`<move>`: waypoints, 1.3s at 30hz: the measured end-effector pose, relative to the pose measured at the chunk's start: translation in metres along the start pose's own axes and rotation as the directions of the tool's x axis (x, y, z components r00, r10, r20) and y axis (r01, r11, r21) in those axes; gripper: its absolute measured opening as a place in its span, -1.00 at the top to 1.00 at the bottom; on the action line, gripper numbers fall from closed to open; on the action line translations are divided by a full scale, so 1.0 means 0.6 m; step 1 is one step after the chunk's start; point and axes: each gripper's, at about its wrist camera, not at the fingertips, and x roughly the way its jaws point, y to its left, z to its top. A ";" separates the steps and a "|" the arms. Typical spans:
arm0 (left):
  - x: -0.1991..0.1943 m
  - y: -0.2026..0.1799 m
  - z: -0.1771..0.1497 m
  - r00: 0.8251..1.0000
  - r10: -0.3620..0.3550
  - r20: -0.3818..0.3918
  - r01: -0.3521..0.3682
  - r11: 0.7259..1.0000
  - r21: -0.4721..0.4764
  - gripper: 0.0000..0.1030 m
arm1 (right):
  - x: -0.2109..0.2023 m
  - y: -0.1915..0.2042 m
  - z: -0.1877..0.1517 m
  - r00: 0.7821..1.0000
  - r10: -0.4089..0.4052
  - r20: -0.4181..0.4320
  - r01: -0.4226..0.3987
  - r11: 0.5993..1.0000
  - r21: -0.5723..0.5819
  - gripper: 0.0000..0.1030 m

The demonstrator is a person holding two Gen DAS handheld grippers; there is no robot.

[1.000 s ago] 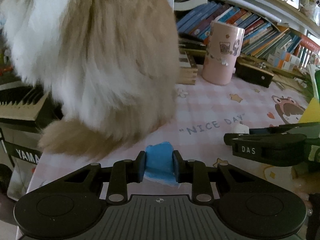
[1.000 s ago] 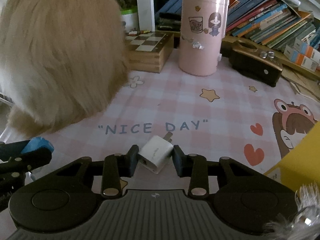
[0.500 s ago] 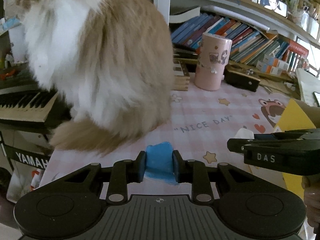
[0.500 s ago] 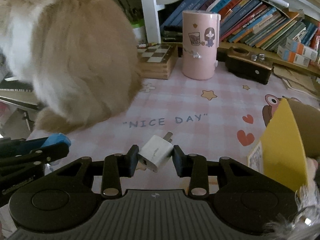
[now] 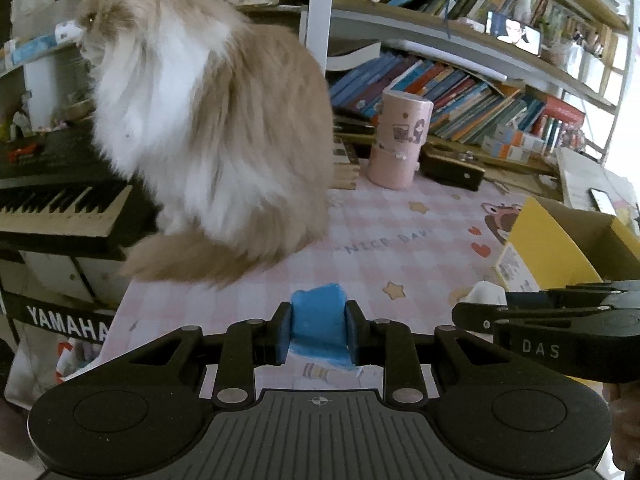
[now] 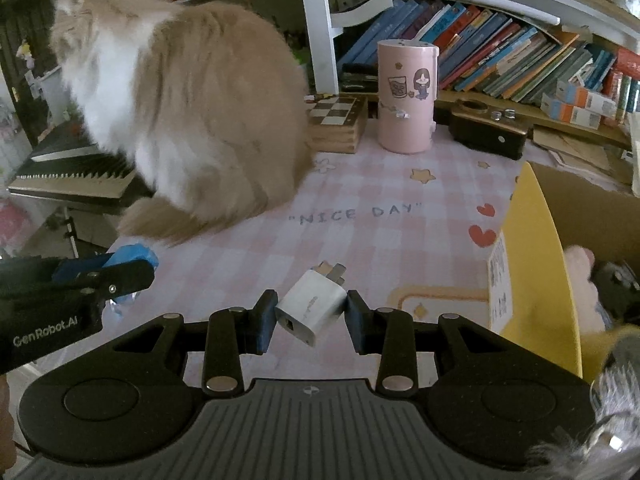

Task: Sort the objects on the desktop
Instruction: 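Lift blue block with left tool while right tool grasps white charger, then carry blue block with left tool while right tool carries charger toward yellow box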

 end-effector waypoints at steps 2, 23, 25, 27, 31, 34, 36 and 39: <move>-0.012 0.002 -0.008 1.000 -0.010 0.002 0.010 1.000 0.003 0.50 | -0.012 0.006 -0.012 1.000 -0.006 -0.004 0.006 1.000 0.010 0.34; -0.141 0.033 -0.103 0.997 -0.079 -0.012 0.080 0.994 0.075 0.51 | -0.127 0.100 -0.137 0.998 -0.070 0.004 0.069 0.994 0.082 0.34; -0.151 0.034 -0.109 0.996 -0.085 -0.009 0.085 0.993 0.083 0.51 | -0.136 0.107 -0.146 0.997 -0.075 0.010 0.073 0.993 0.088 0.34; -0.160 0.035 -0.116 0.996 -0.092 -0.009 0.092 0.991 0.093 0.51 | -0.145 0.114 -0.156 0.997 -0.078 0.015 0.077 0.993 0.093 0.34; -0.176 0.035 -0.130 0.994 -0.109 -0.014 0.109 0.988 0.111 0.51 | -0.159 0.125 -0.174 0.996 -0.085 0.019 0.083 0.992 0.098 0.34; -0.184 0.035 -0.141 0.992 -0.121 -0.021 0.122 0.985 0.120 0.51 | -0.168 0.131 -0.186 0.996 -0.092 0.019 0.090 0.990 0.106 0.34; -0.188 0.035 -0.147 0.991 -0.129 -0.028 0.131 0.983 0.126 0.51 | -0.174 0.134 -0.195 0.995 -0.098 0.018 0.095 0.989 0.114 0.34; -0.194 0.033 -0.155 0.989 -0.145 -0.038 0.148 0.979 0.137 0.51 | -0.183 0.137 -0.209 0.994 -0.108 0.011 0.106 0.986 0.127 0.34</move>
